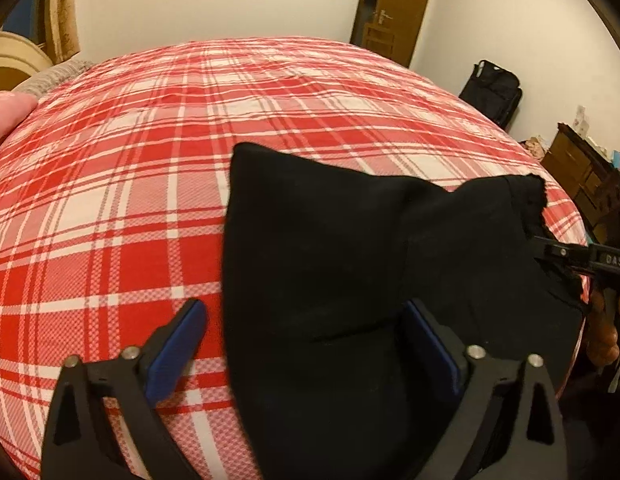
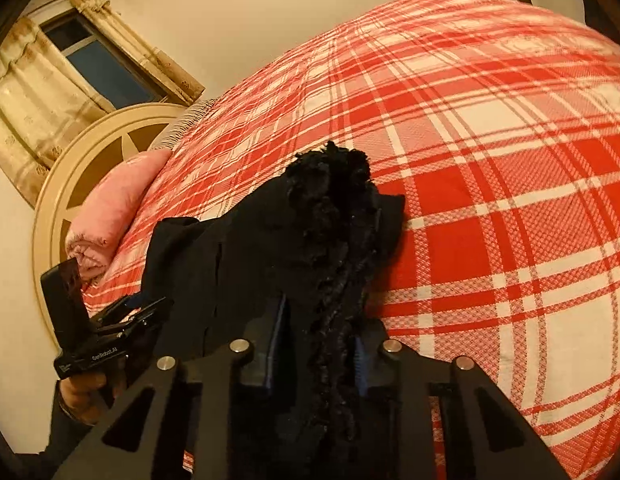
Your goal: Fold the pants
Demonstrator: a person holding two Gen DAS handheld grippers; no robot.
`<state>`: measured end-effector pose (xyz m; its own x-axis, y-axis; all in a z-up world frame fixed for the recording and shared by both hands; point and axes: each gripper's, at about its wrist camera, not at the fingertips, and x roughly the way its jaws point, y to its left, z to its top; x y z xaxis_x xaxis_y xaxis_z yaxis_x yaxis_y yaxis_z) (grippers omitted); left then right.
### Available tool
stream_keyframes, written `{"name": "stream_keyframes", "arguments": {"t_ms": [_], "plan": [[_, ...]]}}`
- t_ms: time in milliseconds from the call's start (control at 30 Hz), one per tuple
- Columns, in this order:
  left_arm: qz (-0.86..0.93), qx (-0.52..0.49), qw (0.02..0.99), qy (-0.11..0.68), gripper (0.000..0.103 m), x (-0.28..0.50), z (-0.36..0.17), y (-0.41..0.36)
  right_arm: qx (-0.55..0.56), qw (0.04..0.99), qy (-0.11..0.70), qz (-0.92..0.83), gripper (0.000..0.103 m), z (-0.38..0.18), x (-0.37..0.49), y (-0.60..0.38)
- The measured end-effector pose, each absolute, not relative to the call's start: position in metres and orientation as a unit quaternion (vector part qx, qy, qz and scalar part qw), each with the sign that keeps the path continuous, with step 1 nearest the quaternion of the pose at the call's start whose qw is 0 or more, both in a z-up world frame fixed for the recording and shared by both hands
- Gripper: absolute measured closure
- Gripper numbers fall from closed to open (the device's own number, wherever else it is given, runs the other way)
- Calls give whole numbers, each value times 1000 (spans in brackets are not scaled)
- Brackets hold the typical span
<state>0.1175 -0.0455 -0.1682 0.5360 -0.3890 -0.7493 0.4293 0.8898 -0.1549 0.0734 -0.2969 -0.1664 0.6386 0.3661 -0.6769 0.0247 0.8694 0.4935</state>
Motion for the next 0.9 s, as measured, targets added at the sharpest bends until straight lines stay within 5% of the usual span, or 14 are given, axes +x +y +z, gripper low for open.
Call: {"name": "stream_keyframes", "arguments": {"t_ms": [133,233,300,367,900], "plan": [[-250,24,873,418,30,113,-164,-51,217,881,411,92,79,-159,71,-292],[-238,23,878,416,51,114,-162,-47,207,883,411,91,80,-153,71,-289],[-236,20,881,410,75,113,-158,-42,196,887,408,92,81,-146,71,-287],[-236,13,883,406,84,112,-154,-39,190,889,406,95,82,-138,72,-285],[-234,-6,908,347,88,88,-98,-15,152,890,408,135,88,-106,118,-237]]}}
